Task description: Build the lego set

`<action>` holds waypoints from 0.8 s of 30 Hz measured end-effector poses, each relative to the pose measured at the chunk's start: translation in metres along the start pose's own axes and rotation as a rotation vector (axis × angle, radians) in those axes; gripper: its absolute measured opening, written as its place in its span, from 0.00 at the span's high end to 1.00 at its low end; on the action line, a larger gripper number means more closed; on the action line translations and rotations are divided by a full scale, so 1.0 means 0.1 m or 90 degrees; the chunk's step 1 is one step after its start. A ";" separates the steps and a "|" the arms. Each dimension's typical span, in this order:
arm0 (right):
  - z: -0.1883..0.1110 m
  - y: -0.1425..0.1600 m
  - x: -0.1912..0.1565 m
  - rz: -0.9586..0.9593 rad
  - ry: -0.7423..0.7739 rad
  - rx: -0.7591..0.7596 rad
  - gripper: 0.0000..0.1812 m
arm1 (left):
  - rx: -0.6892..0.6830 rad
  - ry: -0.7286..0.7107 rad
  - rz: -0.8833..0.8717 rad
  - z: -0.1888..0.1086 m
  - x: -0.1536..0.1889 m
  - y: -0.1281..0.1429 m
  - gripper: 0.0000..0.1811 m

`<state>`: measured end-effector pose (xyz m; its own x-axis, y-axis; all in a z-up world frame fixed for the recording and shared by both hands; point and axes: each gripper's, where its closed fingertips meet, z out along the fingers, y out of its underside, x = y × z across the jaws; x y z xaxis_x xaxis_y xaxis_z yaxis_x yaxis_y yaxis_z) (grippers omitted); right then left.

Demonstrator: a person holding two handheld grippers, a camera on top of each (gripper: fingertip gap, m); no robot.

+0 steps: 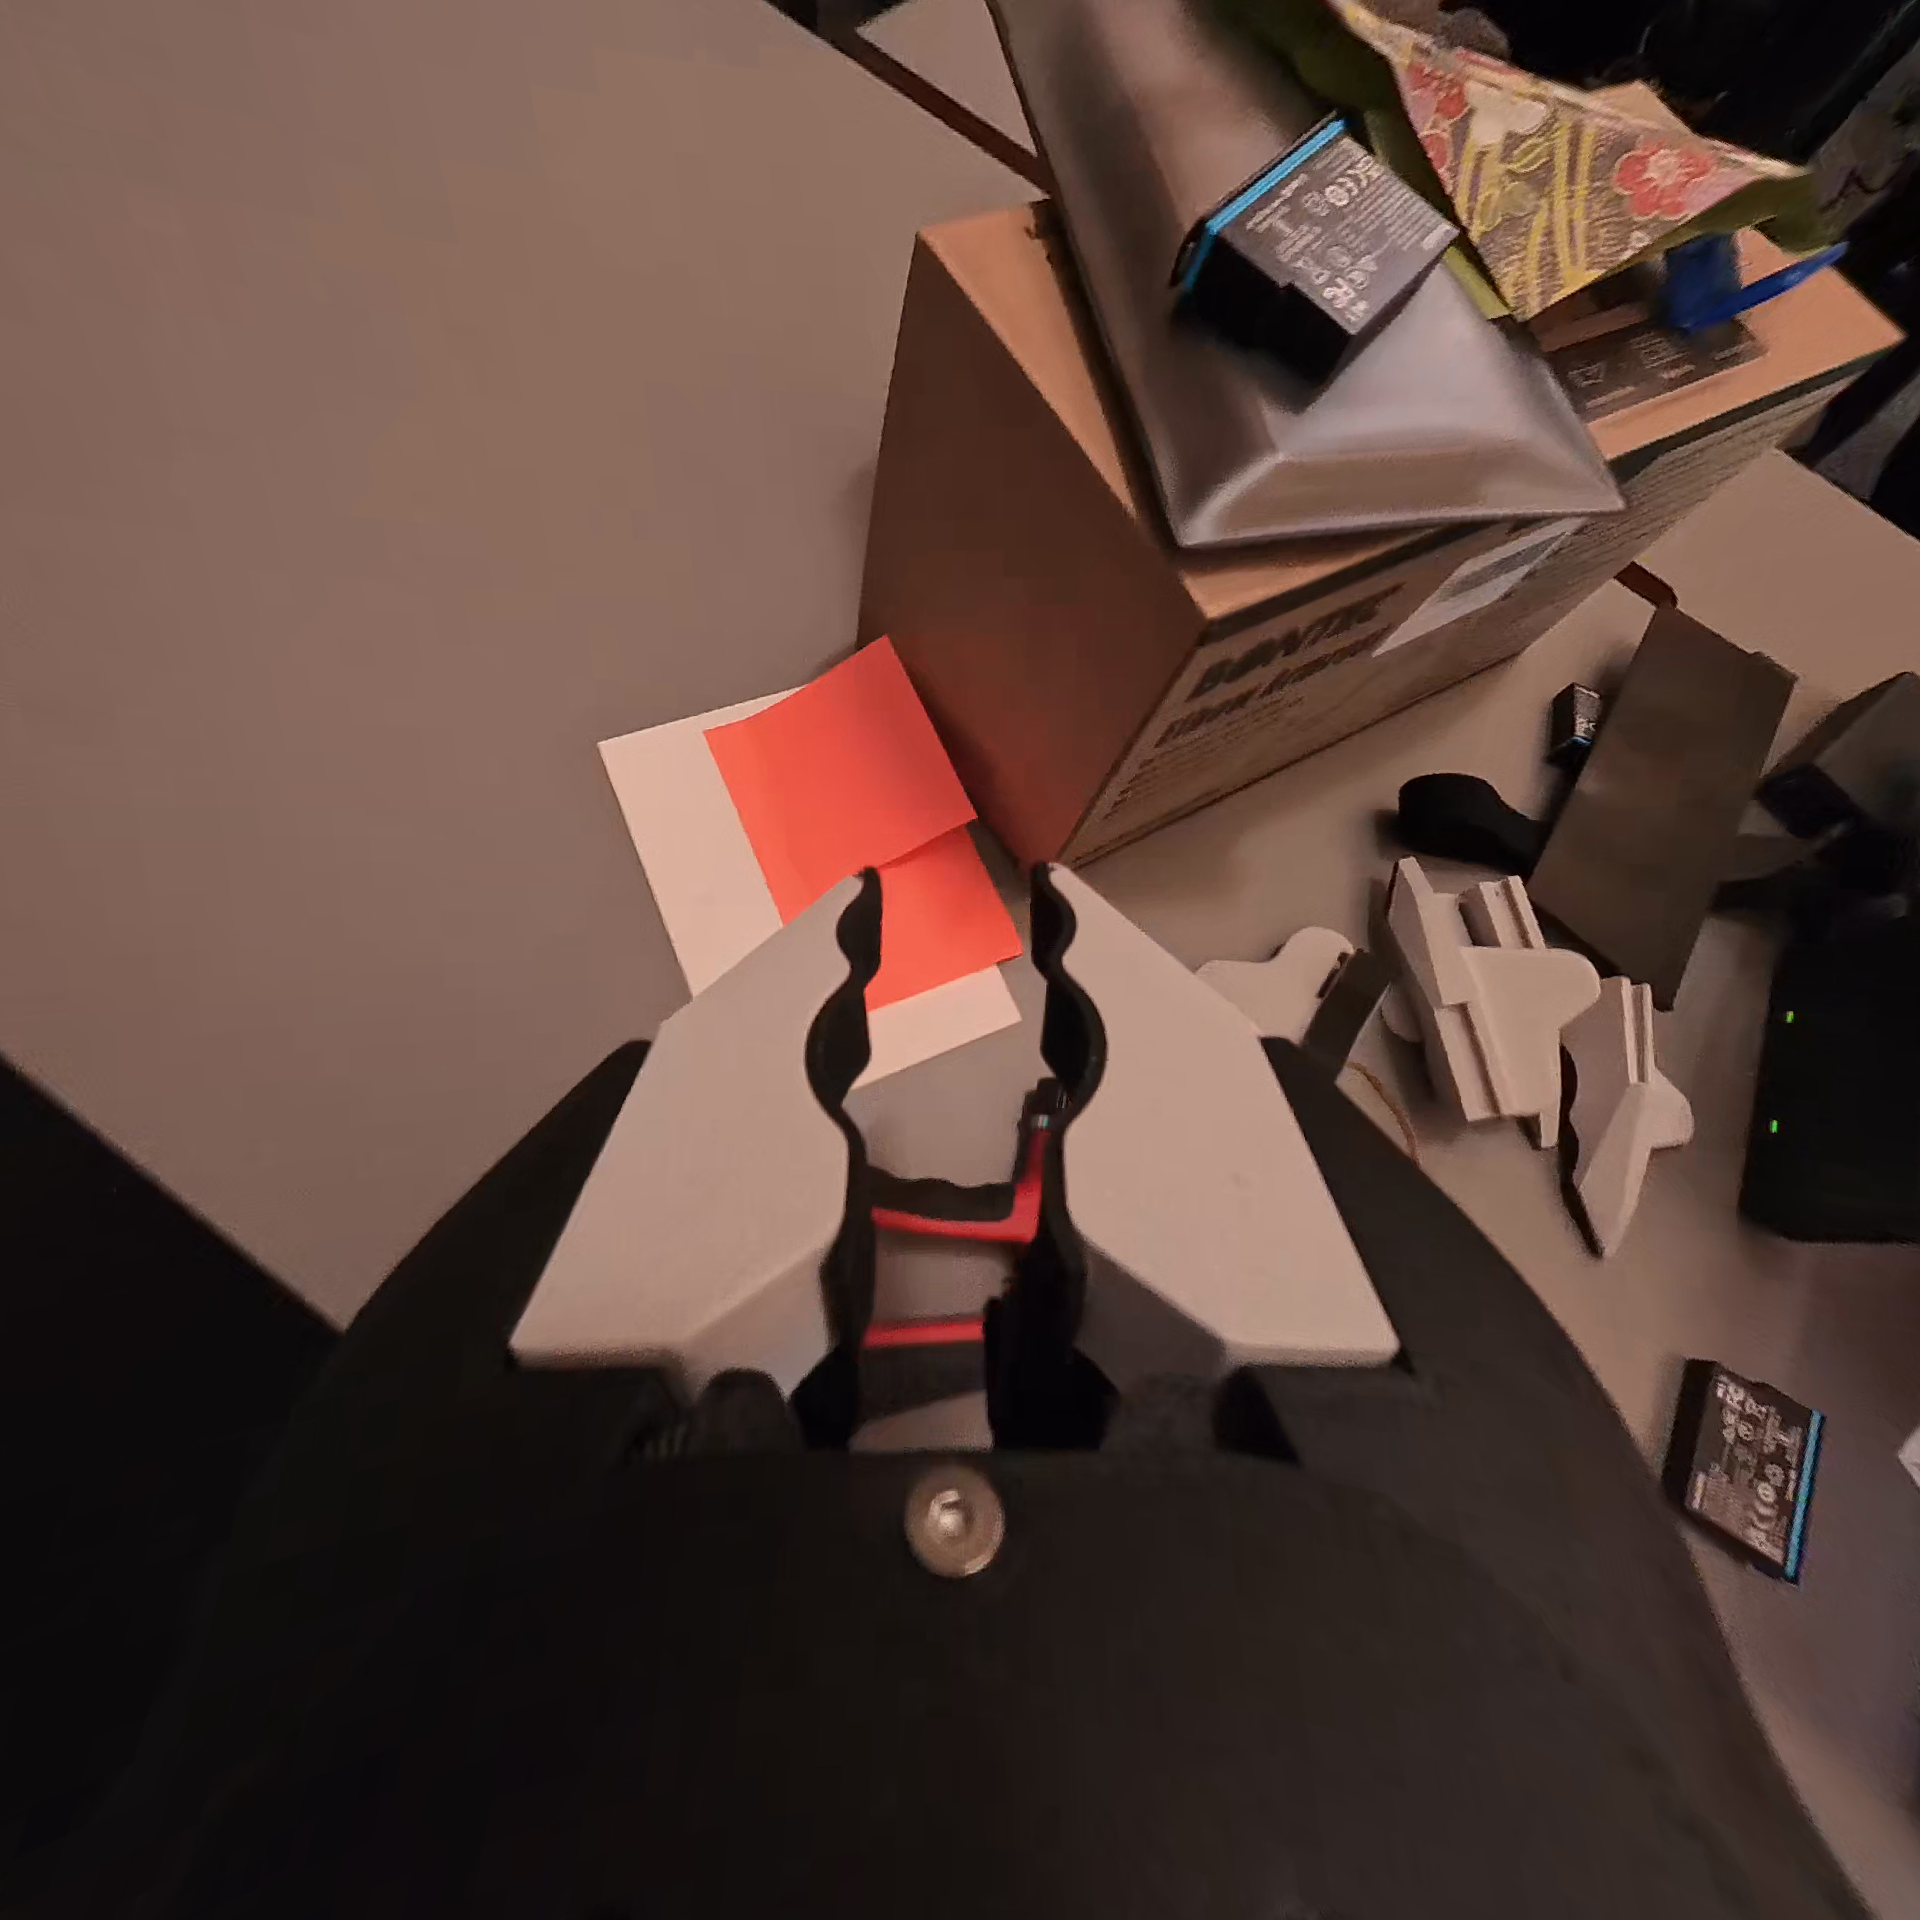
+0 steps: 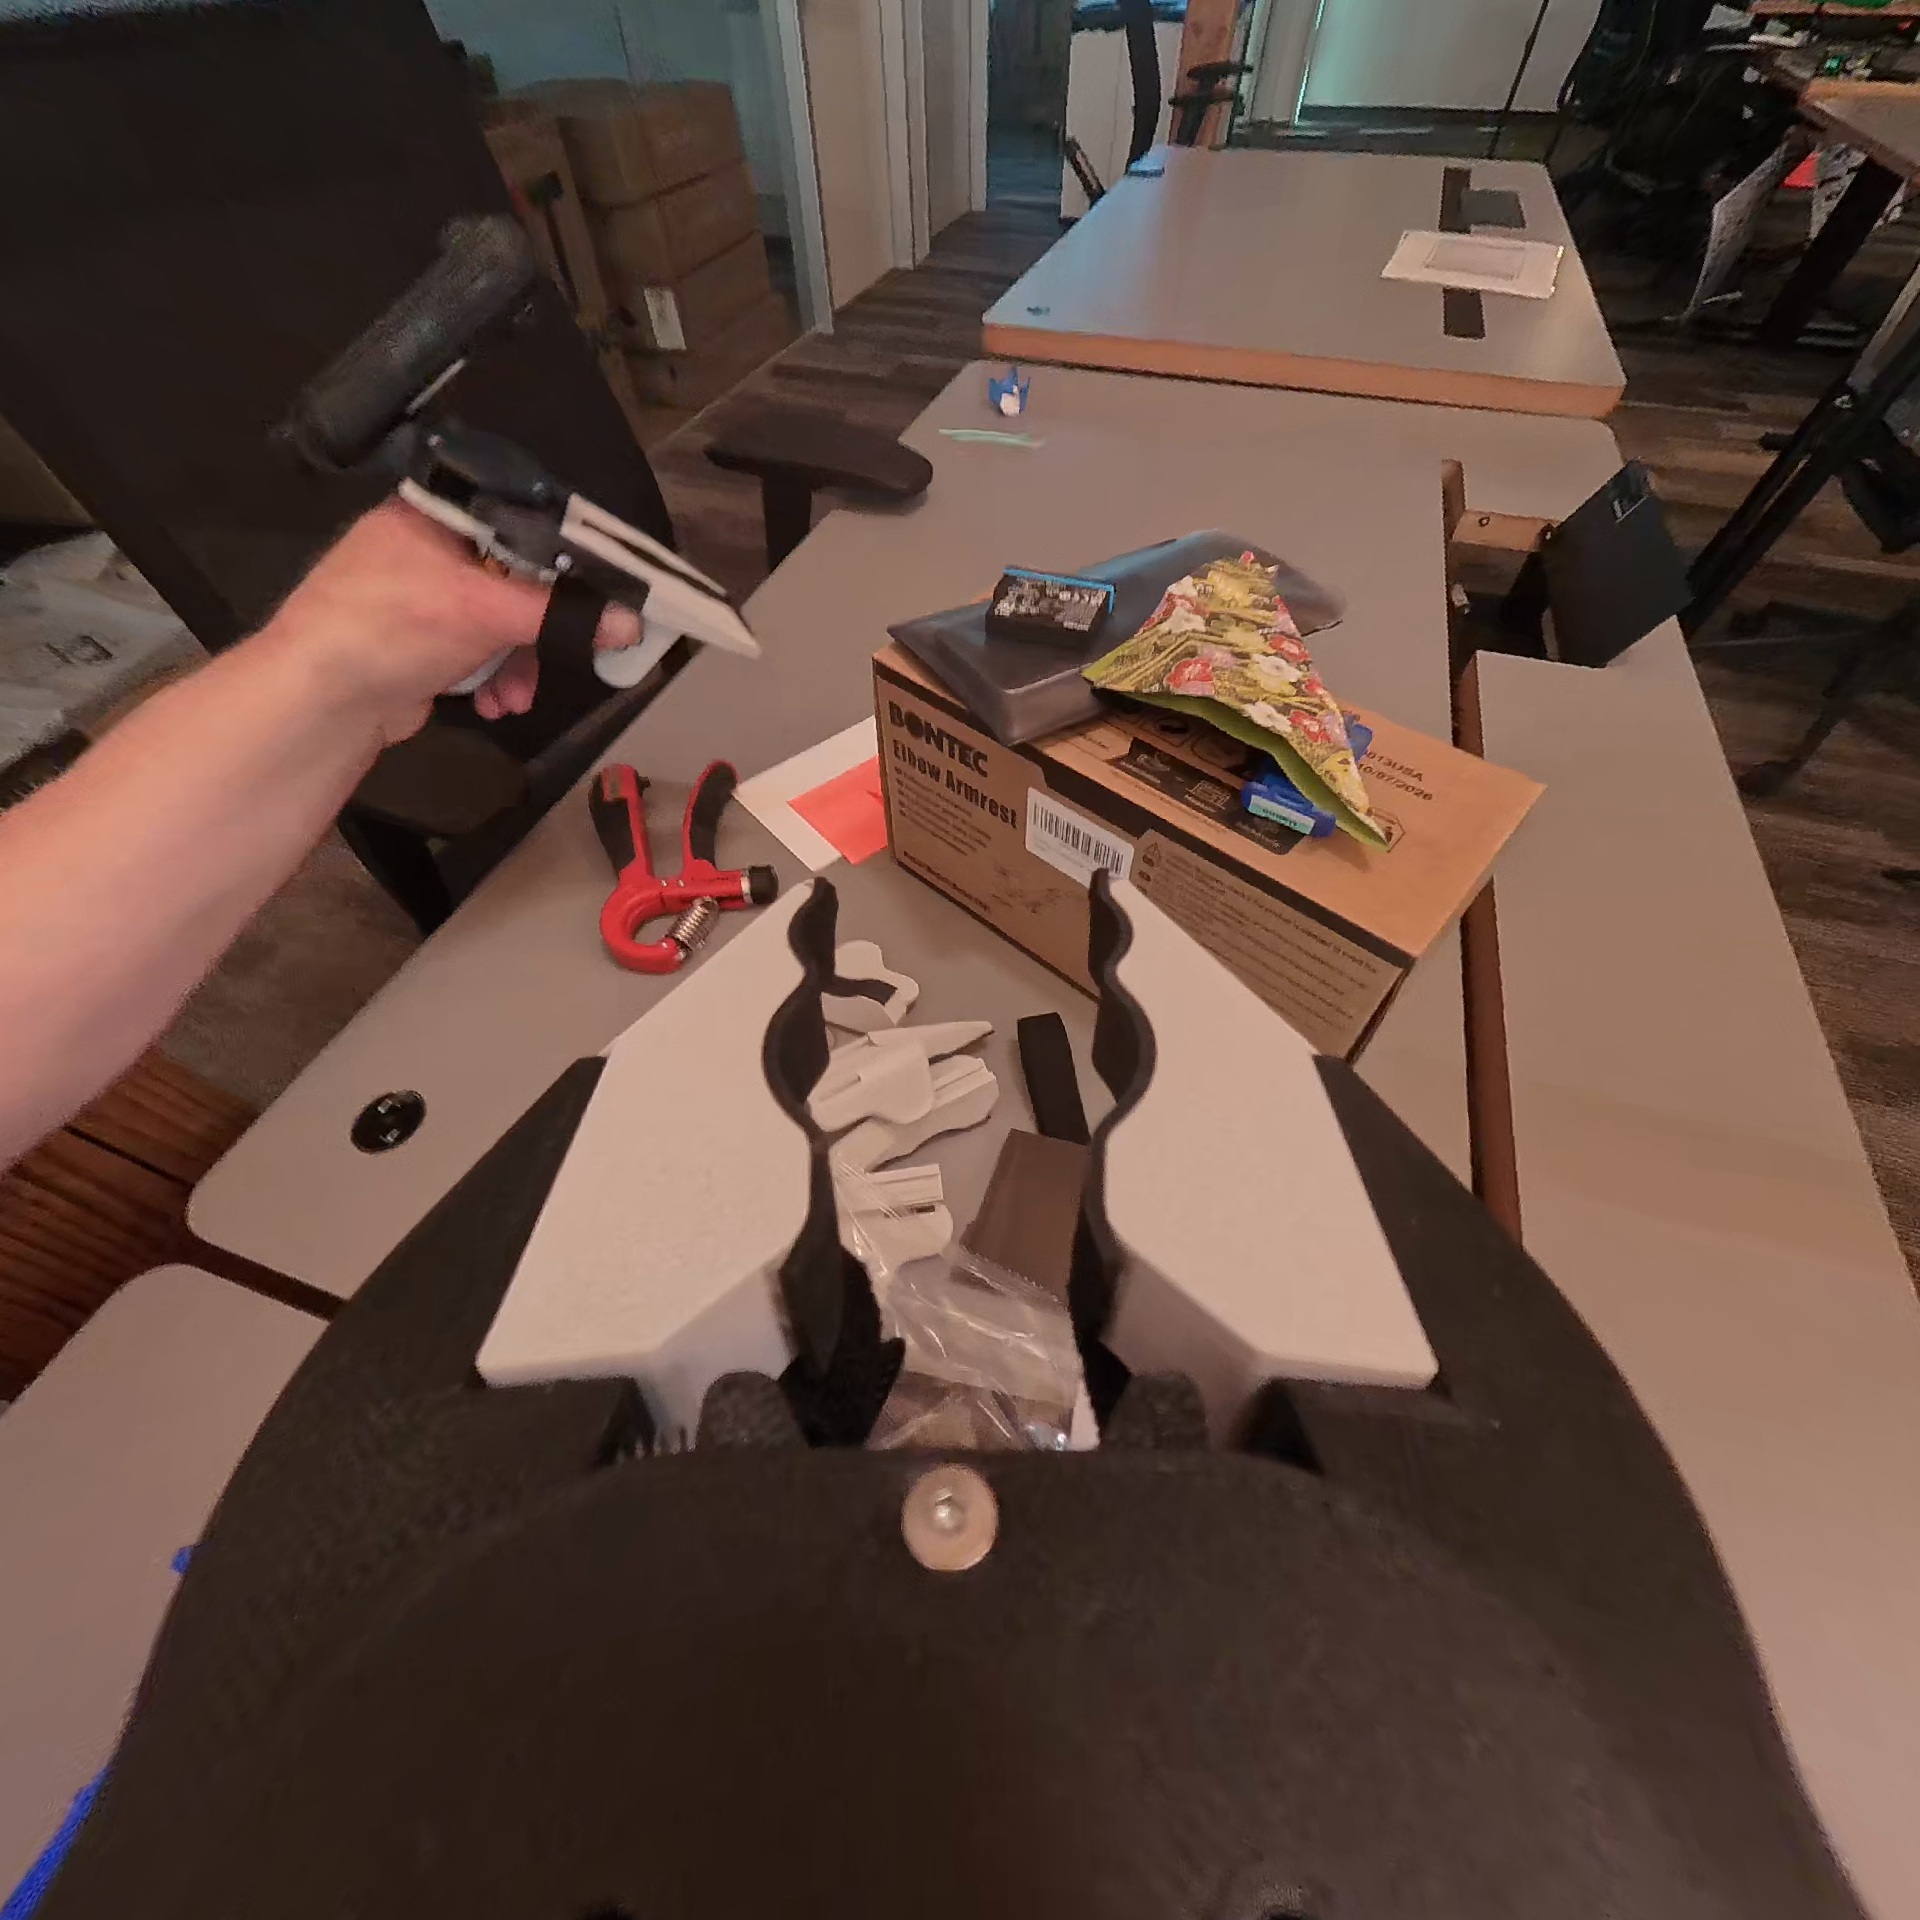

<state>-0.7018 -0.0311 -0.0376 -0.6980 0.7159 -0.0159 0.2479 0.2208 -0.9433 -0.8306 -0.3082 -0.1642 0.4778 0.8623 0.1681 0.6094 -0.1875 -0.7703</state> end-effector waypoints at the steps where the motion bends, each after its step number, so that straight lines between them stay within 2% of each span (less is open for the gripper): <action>1: -0.03 -0.05 0.00 0.013 -0.006 0.012 0.74 | 0.022 -0.006 0.002 -0.12 0.02 0.00 0.86; 5: -0.11 -0.25 -0.12 0.037 -0.025 0.041 0.73 | 0.127 0.009 -0.018 -0.58 0.26 -0.01 0.85; 8: -0.22 -0.39 -0.32 0.007 -0.020 0.034 0.72 | 0.179 0.058 -0.002 -0.85 0.65 0.07 0.86; 10: -0.34 -0.49 -0.47 -0.028 -0.002 0.016 0.71 | 0.195 0.116 0.024 -0.96 1.06 0.18 0.84; 13: -0.60 -0.63 -0.71 -0.083 0.034 -0.024 0.71 | 0.164 0.180 0.083 -0.98 1.64 0.51 0.79; 18: -1.12 -0.80 -1.22 -0.181 0.085 -0.111 0.70 | 0.107 0.381 0.158 -1.00 2.68 1.08 0.73; 21: -1.51 -0.80 -1.50 -0.222 0.124 -0.171 0.70 | 0.022 0.423 0.201 -0.82 3.03 1.49 0.65; 24: -1.95 -0.62 -1.71 -0.256 0.179 -0.241 0.70 | -0.038 0.473 0.205 -0.71 3.35 1.78 0.61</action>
<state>-0.4664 -0.0380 0.0888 -0.5957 0.6631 0.4533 0.2590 0.6928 -0.6730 -0.5168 -0.0858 -0.2013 0.9181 0.2283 0.3240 0.3930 -0.4166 -0.8198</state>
